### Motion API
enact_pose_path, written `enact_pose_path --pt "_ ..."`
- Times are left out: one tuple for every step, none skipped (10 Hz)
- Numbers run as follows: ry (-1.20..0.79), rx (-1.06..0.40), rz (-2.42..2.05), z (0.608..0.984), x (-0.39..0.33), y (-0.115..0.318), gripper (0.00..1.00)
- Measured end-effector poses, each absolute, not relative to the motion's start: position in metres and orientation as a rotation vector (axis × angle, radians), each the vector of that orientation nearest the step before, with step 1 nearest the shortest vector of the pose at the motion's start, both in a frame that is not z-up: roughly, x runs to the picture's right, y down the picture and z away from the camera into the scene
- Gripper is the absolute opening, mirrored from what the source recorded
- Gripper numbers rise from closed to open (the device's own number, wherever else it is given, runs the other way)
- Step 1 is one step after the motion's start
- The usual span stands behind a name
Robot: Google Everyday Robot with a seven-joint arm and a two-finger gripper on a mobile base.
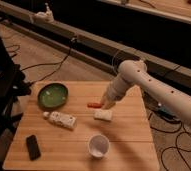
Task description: Place the pepper in the ceramic cup
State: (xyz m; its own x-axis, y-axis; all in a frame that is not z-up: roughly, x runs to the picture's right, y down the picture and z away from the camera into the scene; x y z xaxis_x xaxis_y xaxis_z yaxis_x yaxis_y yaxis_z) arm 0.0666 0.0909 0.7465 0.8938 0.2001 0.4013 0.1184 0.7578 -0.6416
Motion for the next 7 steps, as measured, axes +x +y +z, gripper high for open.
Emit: enact_pose_path --pt "-0.469 -0.712 0.013 0.738 0.065 0.095 0.00" --pt "-0.463 -0.700 -0.027 0.727 0.061 0.101 0.00" --pt "-0.453 -0.696 -0.065 0.713 0.059 0.115 0.00" --pt "-0.444 -0.696 -0.087 0.705 0.058 0.126 0.00" --pt "-0.439 -0.697 -0.107 0.696 0.057 0.138 0.00" --pt "-0.434 -0.698 -0.115 0.690 0.059 0.147 0.00" --pt "-0.434 -0.699 -0.120 0.688 0.059 0.150 0.00"
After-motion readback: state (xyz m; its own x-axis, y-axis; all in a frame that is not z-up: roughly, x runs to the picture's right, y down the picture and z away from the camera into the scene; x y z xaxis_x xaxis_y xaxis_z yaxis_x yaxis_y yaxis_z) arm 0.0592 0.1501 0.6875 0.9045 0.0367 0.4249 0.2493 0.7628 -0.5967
